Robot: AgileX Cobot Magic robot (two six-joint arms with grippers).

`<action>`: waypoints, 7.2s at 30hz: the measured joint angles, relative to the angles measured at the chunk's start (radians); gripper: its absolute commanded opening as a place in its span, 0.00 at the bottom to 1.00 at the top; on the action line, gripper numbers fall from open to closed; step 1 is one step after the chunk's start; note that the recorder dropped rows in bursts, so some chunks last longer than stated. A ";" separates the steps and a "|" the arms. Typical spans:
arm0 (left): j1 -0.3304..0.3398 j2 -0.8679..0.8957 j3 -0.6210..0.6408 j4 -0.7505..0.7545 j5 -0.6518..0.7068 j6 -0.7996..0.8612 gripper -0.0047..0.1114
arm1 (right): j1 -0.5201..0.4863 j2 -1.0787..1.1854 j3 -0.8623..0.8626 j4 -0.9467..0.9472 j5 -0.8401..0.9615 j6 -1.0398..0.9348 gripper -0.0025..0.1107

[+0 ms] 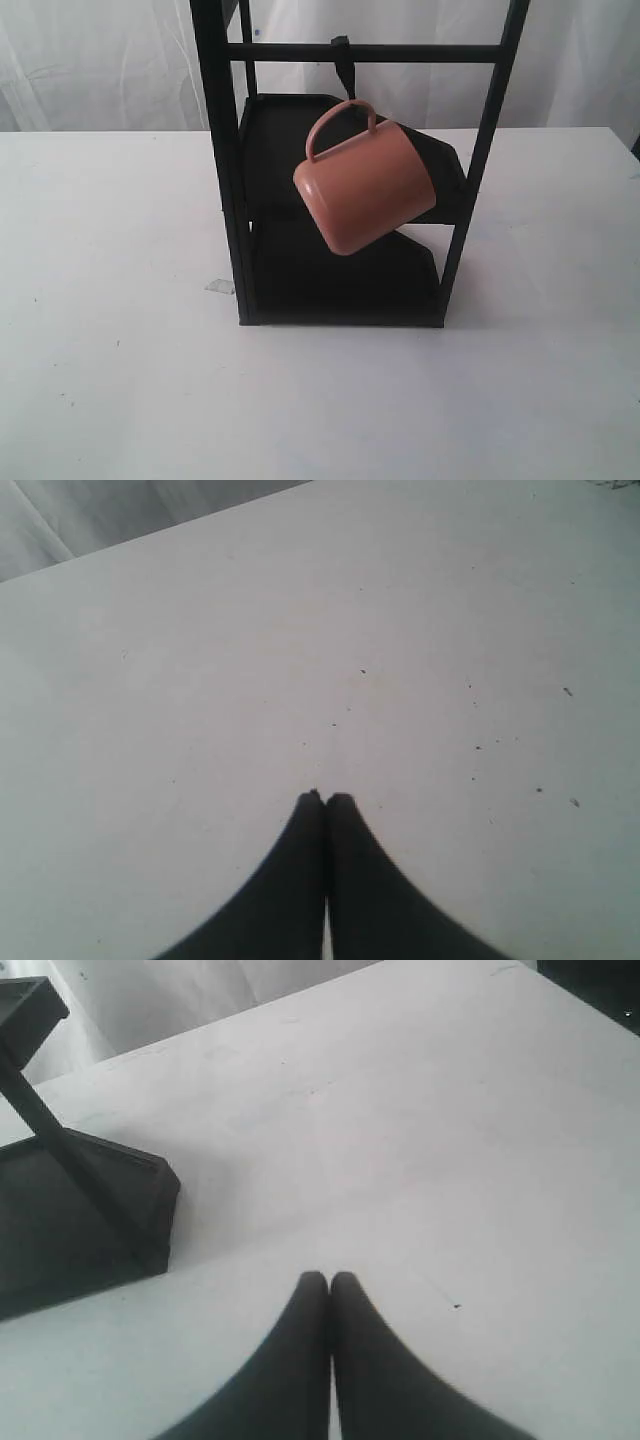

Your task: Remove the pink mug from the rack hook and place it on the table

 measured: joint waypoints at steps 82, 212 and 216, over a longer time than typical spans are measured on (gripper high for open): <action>0.000 0.000 0.000 0.000 0.000 0.000 0.04 | 0.143 0.952 -0.760 0.461 0.479 -0.727 0.02; 0.000 0.000 0.000 0.000 0.000 0.000 0.04 | 0.358 1.238 -0.765 1.167 0.274 -1.753 0.02; 0.000 0.000 0.000 0.000 0.000 0.000 0.04 | 0.358 1.238 -0.765 1.167 0.276 -1.755 0.02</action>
